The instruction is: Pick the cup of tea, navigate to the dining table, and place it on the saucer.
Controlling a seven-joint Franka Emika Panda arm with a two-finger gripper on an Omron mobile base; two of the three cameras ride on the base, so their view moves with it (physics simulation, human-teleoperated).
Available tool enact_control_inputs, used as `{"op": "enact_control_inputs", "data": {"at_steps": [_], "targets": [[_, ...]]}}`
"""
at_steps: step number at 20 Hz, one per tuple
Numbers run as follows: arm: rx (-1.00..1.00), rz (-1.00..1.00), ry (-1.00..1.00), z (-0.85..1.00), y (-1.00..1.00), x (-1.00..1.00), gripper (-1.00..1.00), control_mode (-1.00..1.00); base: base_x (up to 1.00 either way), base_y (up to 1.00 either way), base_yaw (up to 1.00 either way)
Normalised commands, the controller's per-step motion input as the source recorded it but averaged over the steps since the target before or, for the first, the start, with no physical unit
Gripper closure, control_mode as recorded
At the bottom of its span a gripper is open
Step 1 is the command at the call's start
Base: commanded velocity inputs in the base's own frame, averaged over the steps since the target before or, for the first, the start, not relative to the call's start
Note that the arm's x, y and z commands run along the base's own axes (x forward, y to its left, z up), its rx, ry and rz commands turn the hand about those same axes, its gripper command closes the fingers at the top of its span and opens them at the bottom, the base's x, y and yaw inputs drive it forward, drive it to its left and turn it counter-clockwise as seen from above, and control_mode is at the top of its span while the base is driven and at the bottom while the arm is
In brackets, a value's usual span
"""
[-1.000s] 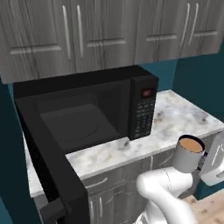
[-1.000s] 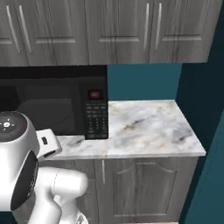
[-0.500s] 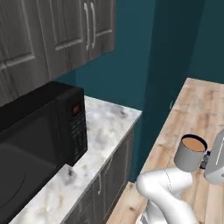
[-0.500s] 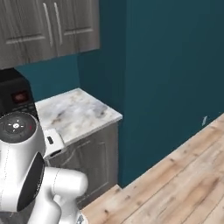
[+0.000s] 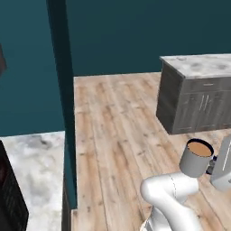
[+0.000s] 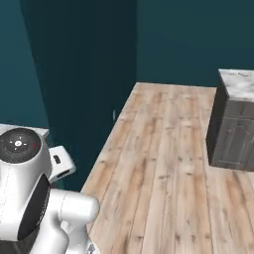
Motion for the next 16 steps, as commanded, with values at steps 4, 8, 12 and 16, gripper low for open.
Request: {"op": "enact_control_inputs", "data": {"at_steps": [4, 8, 12, 16], "targets": [[0.0, 0.0, 0.0, 0.0, 0.0, 0.0, 1.0, 1.0, 0.0, 0.08, -1.0], [0.0, 0.0, 0.0, 0.0, 0.0, 0.0, 1.0, 1.0, 0.0, 0.08, -1.0], [0.0, 0.0, 0.0, 0.0, 0.0, 0.0, 1.0, 1.0, 0.43, 0.39, -0.87], [0.0, 0.0, 0.0, 0.0, 0.0, 0.0, 1.0, 1.0, 0.92, 0.65, -0.7]]}}
